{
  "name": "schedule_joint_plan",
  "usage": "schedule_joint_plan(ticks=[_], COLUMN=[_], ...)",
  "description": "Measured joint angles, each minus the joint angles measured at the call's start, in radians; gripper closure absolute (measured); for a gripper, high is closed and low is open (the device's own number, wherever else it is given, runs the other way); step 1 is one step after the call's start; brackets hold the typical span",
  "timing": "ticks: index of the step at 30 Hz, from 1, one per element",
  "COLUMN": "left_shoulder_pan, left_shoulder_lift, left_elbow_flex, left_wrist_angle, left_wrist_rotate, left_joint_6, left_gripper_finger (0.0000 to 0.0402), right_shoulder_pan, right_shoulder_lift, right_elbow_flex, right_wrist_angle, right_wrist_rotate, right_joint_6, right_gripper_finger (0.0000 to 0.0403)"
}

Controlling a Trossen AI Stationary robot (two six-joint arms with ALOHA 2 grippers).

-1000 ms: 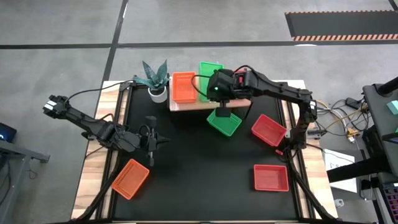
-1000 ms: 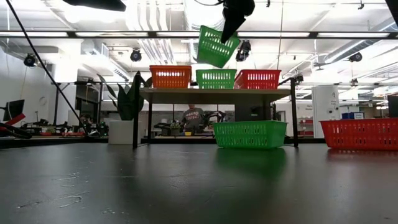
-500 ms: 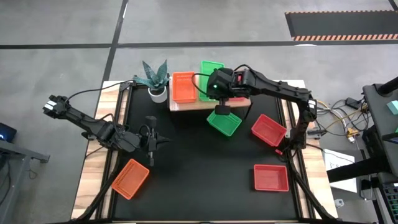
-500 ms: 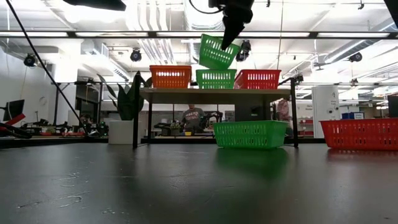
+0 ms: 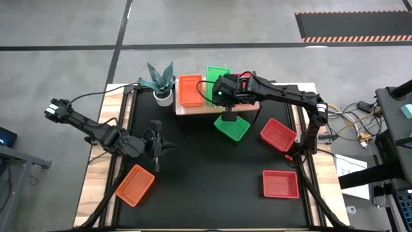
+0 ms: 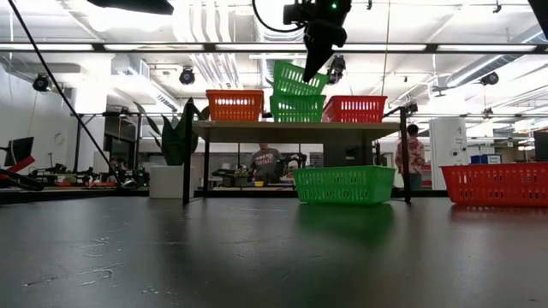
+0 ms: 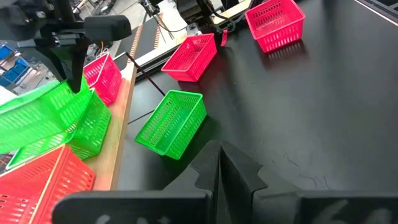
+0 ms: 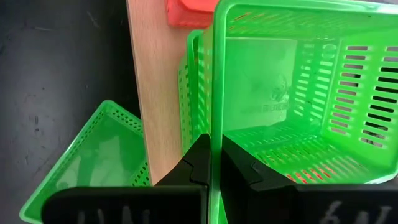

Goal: Stack baskets on shelf by color
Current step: Stack the bottom green bin on top of the green bin on the shelf, then stack the top red bin on top of the red bin on the shelf

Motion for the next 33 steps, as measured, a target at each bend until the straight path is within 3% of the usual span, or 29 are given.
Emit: schedule_joint_plan(ticks=[14, 26, 33], left_shoulder_pan=[0.0, 0.0, 0.0], left_shoulder_lift=[0.0, 0.0, 0.0], left_elbow_flex=[0.0, 0.0, 0.0], left_wrist_angle=[0.0, 0.0, 0.0], left_wrist_rotate=[0.0, 0.0, 0.0], left_joint_6=[0.0, 0.0, 0.0], left_gripper_finger=[0.0402, 0.0402, 0.0402], right_shoulder_pan=[-0.014, -0.016, -0.01], right_shoulder_lift=[0.0, 0.0, 0.0], right_elbow_flex=[-0.004, -0.004, -0.003], right_wrist_angle=[0.013, 0.016, 0.015], right_wrist_rotate=[0.0, 0.0, 0.0], right_joint_6=[0.017, 0.02, 0.029], right_gripper_finger=[0.0393, 0.0335, 0.0327])
